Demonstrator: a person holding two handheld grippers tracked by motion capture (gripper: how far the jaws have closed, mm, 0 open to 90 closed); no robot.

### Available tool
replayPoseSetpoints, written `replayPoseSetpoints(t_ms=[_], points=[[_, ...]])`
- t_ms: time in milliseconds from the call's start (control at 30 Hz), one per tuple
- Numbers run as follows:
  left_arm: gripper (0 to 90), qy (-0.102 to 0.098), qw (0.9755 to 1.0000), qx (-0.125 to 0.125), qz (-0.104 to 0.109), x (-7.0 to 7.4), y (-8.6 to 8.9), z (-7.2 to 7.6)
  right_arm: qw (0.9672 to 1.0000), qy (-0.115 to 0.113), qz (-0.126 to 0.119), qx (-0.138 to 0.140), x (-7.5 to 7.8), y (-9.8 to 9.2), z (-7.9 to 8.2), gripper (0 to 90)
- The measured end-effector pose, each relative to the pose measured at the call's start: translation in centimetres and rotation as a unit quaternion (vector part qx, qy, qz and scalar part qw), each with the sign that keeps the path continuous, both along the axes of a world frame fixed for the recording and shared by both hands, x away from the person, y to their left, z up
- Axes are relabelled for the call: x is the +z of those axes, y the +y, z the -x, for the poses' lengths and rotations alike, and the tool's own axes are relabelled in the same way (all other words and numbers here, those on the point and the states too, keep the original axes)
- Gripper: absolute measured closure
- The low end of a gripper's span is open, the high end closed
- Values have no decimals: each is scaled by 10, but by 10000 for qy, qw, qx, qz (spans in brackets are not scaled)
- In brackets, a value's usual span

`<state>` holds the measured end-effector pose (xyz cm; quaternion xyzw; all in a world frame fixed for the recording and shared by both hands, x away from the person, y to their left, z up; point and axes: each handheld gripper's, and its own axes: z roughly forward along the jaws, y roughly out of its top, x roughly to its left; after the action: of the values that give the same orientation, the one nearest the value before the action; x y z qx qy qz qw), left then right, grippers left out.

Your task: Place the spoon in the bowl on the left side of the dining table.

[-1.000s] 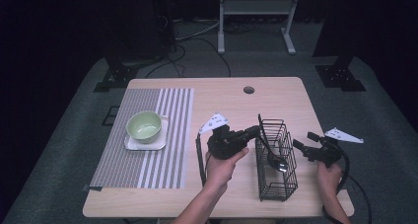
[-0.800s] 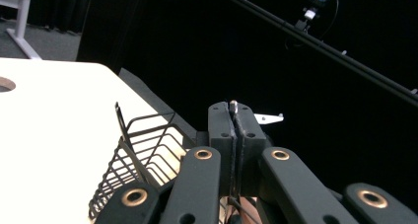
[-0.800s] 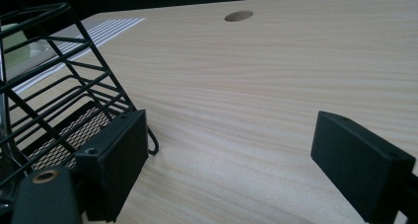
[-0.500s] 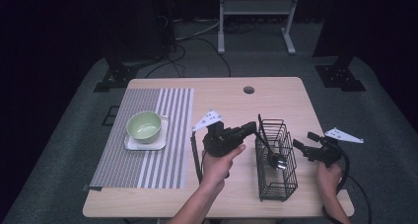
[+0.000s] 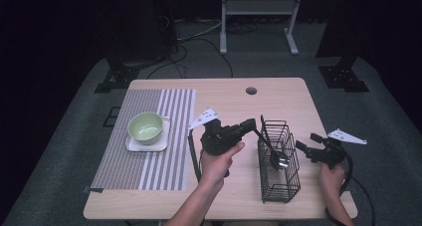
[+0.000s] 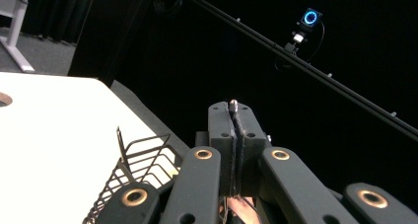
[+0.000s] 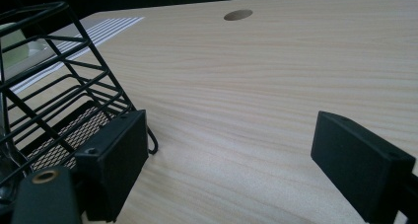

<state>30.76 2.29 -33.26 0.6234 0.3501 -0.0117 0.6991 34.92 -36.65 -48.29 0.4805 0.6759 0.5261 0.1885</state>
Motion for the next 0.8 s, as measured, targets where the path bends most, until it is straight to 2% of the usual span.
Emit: replayPoseSetpoints(t_ms=[433, 800], points=[[890, -25, 9999, 29, 148, 8, 10, 0, 10000, 10, 15, -7, 0, 0, 0, 132], [891, -63, 9994, 168, 293, 16, 24, -2, 10000, 28, 31, -1, 0, 1, 0, 132]])
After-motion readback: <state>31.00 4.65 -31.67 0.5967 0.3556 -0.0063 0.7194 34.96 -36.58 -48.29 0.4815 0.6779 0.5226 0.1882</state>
